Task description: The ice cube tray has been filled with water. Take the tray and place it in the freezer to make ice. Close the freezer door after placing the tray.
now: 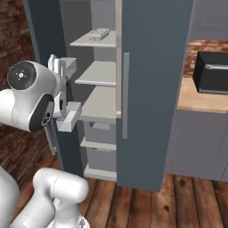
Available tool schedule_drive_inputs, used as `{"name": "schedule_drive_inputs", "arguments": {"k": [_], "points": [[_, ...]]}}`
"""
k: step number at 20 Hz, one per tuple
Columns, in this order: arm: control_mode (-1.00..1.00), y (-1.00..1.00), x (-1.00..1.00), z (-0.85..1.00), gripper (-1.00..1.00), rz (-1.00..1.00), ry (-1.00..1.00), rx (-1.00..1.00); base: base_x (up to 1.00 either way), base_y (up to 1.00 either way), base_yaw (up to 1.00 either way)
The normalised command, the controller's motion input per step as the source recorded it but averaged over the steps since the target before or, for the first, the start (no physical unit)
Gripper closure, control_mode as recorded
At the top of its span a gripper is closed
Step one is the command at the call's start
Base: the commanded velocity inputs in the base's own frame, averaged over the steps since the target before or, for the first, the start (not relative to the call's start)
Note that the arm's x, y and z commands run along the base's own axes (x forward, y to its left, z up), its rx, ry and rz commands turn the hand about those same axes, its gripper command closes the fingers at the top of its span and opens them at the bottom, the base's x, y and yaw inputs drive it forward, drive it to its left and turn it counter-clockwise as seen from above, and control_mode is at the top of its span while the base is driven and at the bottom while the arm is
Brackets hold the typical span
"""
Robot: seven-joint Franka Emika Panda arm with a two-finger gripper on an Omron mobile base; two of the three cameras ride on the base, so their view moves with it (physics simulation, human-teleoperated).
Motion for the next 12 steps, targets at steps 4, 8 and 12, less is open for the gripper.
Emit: {"name": "schedule_drive_inputs", "arguments": {"k": [4, 8, 12], "points": [[1.0, 0.0, 0.0, 0.0, -1.0, 0.0, 0.0, 0.0, 0.03, 0.5, -0.09], [-1.0, 0.11, 0.18, 0.0, -1.0, -0.01, 0.0, 0.0, 0.0, 0.0, 0.0], [-1.0, -0.01, 0.02, 0.0, -1.0, 0.0, 0.0, 0.0, 0.0, 0.0, 0.0]]}}
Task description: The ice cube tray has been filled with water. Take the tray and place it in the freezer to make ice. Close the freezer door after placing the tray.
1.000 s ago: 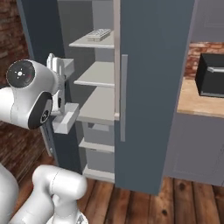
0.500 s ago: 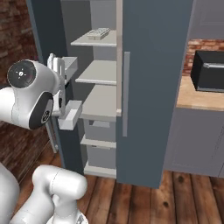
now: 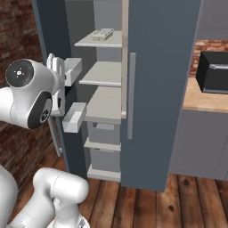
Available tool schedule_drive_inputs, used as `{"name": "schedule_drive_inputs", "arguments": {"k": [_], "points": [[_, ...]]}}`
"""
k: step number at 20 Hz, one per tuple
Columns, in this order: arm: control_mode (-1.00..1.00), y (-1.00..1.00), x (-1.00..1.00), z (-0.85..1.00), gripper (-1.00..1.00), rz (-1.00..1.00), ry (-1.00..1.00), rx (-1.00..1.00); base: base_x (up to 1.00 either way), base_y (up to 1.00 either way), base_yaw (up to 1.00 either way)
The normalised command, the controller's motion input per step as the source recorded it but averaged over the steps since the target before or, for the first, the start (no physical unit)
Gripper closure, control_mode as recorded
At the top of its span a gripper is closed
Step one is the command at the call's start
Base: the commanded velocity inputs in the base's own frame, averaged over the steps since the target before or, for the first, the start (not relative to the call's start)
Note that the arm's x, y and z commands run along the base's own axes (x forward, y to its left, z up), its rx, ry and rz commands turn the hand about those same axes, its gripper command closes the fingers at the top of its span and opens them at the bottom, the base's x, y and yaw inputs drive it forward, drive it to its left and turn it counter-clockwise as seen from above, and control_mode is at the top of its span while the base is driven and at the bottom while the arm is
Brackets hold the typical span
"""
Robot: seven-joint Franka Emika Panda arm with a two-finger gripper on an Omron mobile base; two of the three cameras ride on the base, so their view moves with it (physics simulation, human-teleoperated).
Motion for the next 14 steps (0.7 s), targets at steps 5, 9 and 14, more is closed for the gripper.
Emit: {"name": "schedule_drive_inputs", "arguments": {"k": [5, 9, 14], "points": [[-1.0, -0.05, 0.23, 0.0, -1.0, 0.0, 0.01, 0.02, 0.0, 0.0, 0.0], [-1.0, 0.0, 0.42, 0.0, -1.0, 0.01, 0.04, 0.02, 0.0, 0.0, 0.0], [-1.0, 0.0, 0.43, 0.0, -1.0, 0.03, 0.04, 0.0, 0.0, 0.0, 0.0]]}}
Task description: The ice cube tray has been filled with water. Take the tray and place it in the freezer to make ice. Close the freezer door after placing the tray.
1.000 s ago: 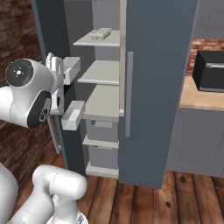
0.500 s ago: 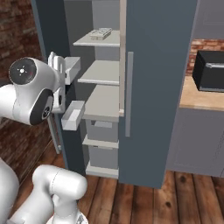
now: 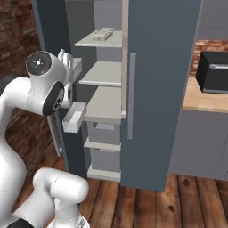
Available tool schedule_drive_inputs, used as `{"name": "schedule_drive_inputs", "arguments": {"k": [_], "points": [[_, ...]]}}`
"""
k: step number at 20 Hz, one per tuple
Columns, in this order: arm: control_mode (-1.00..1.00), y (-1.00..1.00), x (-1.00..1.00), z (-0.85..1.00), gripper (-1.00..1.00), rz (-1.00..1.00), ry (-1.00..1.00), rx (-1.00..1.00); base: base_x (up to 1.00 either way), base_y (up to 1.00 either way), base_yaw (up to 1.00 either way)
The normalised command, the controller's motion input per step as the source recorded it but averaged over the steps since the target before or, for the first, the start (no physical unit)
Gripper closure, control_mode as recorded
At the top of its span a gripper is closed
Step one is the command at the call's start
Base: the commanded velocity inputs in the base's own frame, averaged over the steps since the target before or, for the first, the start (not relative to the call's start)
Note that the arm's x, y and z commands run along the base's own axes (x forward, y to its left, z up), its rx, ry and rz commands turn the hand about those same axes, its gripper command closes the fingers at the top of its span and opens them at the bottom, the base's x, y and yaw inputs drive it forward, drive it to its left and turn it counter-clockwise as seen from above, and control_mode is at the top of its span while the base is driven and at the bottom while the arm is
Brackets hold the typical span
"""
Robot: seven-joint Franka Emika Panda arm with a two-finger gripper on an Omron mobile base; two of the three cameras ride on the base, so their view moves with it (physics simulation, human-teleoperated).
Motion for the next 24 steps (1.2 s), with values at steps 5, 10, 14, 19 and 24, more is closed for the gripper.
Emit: {"name": "schedule_drive_inputs", "arguments": {"k": [5, 10, 14, 19, 24], "points": [[-1.0, 0.0, 0.38, 0.0, -1.0, 0.06, 0.04, 0.0, 0.0, 0.0, 0.0], [-1.0, 0.0, 0.17, 0.0, -1.0, 0.07, 0.01, 0.0, 0.0, 0.0, 0.0], [-1.0, 0.0, 0.0, 0.0, -1.0, 0.02, 0.0, 0.0, 0.0, 0.0, 0.0], [-1.0, 0.0, -0.04, -0.03, -1.0, 0.0, -0.05, 0.0, 0.0, 0.0, 0.0], [-1.0, 0.15, -0.18, 0.0, -1.0, 0.0, -0.19, -0.01, 0.0, 0.0, 0.0]]}}
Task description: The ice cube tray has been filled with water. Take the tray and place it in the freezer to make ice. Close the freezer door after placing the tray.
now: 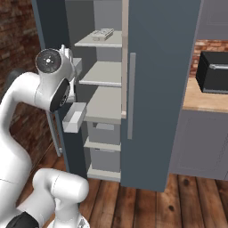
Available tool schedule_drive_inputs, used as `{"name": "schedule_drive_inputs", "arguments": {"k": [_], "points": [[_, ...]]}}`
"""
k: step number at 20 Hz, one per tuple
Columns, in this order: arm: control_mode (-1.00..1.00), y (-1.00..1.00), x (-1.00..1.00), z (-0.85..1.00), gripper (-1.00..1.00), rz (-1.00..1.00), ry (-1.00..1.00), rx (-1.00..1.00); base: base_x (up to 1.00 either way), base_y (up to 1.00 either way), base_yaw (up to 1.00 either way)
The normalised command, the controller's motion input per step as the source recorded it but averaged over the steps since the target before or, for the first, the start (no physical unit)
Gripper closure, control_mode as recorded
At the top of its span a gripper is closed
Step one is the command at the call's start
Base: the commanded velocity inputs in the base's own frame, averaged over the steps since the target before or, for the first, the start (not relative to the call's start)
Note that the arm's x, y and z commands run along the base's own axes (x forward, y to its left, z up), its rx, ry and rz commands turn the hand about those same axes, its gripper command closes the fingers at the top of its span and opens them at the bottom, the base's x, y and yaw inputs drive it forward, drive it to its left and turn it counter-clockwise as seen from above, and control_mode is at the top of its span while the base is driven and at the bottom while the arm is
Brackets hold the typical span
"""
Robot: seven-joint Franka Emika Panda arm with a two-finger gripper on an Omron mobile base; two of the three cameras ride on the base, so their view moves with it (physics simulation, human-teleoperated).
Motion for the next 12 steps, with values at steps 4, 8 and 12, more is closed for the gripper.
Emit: {"name": "schedule_drive_inputs", "arguments": {"k": [4, 8, 12], "points": [[-1.0, 0.44, -0.17, -0.01, -1.0, 0.0, -0.13, -0.06, 0.0, 0.0, 0.0], [-1.0, 0.52, -0.01, -0.04, -1.0, -0.05, -0.01, -0.03, 0.0, 0.0, 0.0], [-1.0, 0.47, -0.01, 0.0, -1.0, -0.08, 0.0, 0.0, 0.0, 0.0, 0.0]]}}
